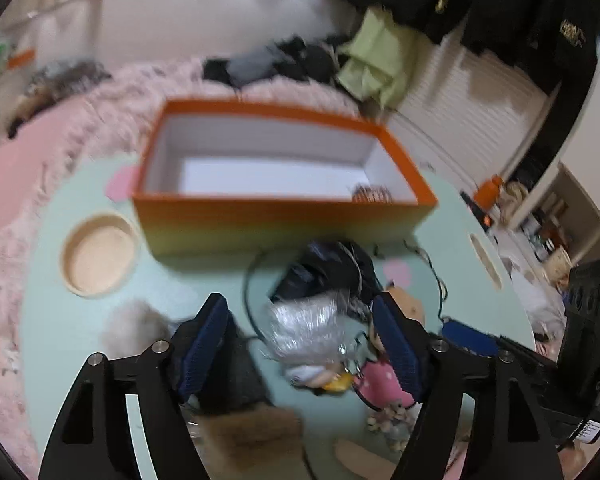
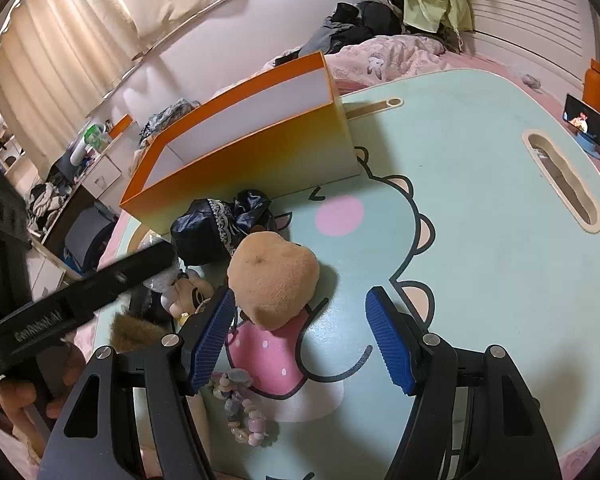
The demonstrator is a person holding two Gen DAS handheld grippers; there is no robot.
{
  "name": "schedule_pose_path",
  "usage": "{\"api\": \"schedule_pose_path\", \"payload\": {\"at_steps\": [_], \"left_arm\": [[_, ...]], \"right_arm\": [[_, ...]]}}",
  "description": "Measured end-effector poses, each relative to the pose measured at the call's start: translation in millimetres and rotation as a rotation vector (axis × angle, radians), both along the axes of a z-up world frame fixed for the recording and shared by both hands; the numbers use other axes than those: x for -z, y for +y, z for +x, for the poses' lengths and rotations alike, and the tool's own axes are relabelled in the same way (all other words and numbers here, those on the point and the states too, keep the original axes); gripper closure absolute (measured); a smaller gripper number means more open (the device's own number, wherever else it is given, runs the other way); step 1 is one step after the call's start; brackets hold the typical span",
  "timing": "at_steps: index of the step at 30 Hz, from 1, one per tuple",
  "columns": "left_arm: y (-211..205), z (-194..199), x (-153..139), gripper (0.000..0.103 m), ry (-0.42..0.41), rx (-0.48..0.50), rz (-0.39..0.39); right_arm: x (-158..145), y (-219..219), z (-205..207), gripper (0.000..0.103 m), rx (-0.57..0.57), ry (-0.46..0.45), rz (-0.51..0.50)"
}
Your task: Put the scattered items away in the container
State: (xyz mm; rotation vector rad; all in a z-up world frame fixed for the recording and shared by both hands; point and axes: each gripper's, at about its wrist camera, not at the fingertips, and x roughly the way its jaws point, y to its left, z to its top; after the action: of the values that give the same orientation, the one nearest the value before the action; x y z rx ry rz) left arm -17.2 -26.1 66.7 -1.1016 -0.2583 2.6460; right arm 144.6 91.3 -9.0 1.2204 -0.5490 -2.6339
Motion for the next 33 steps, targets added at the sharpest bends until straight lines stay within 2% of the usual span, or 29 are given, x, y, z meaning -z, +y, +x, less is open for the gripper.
{"api": "schedule_pose_path", "payload": {"at_steps": [3, 5, 8, 10, 12, 13, 14, 16, 18, 19, 22, 26, 30, 32, 33], "left_arm": [[-20, 12, -21, 0.012, 0.07, -0.019, 0.075], [-34, 20, -33, 0.007, 0.112, -0.047, 0.098], [-57, 26, -42, 0.005, 0.14, -0.155, 0.077], [-70, 24, -44, 0.005, 0.136, -0.227, 0.043], [-85, 24, -42, 0.005, 0.118, -0.249, 0.056], [-91, 23, -41, 0.005, 0.1, -0.241, 0.083], [-95, 23, -39, 0.005, 0.084, -0.234, 0.114], [-102, 23, -36, 0.005, 0.065, -0.229, 0.167], [-102, 24, -33, 0.005, 0.062, -0.227, 0.178], [-101, 23, -32, 0.005, 0.062, -0.225, 0.173], [-98, 21, -29, 0.005, 0.06, -0.215, 0.165], [-94, 16, -26, 0.005, 0.042, -0.197, 0.18], [-93, 16, -25, 0.005, 0.04, -0.191, 0.189], [-93, 15, -24, 0.005, 0.038, -0.19, 0.195], [-93, 15, -24, 0.005, 0.036, -0.188, 0.198]], "right_arm": [[-7, -1, 1, 0.035, -0.007, 0.025, 0.01], [-18, 1, -2, 0.035, -0.014, 0.053, 0.017], [-45, 1, -19, 0.035, -0.038, 0.088, 0.083], [-68, 0, -40, 0.035, -0.07, 0.079, 0.141], [-87, -5, -71, 0.048, -0.108, 0.033, 0.185], [-93, -8, -90, 0.064, -0.127, -0.012, 0.207], [-93, -11, -110, 0.073, -0.142, -0.073, 0.23], [-86, -19, -147, 0.075, -0.188, -0.197, 0.267], [-74, -28, -169, 0.075, -0.215, -0.287, 0.313], [-65, -35, -181, 0.075, -0.216, -0.345, 0.374], [-47, -49, -197, 0.075, -0.21, -0.434, 0.496], [-29, -59, -205, 0.075, -0.19, -0.488, 0.591], [-29, -65, -210, 0.072, -0.179, -0.488, 0.599], [-34, -69, -210, 0.072, -0.217, -0.476, 0.512], [-37, -71, -211, 0.072, -0.259, -0.465, 0.427]]}}
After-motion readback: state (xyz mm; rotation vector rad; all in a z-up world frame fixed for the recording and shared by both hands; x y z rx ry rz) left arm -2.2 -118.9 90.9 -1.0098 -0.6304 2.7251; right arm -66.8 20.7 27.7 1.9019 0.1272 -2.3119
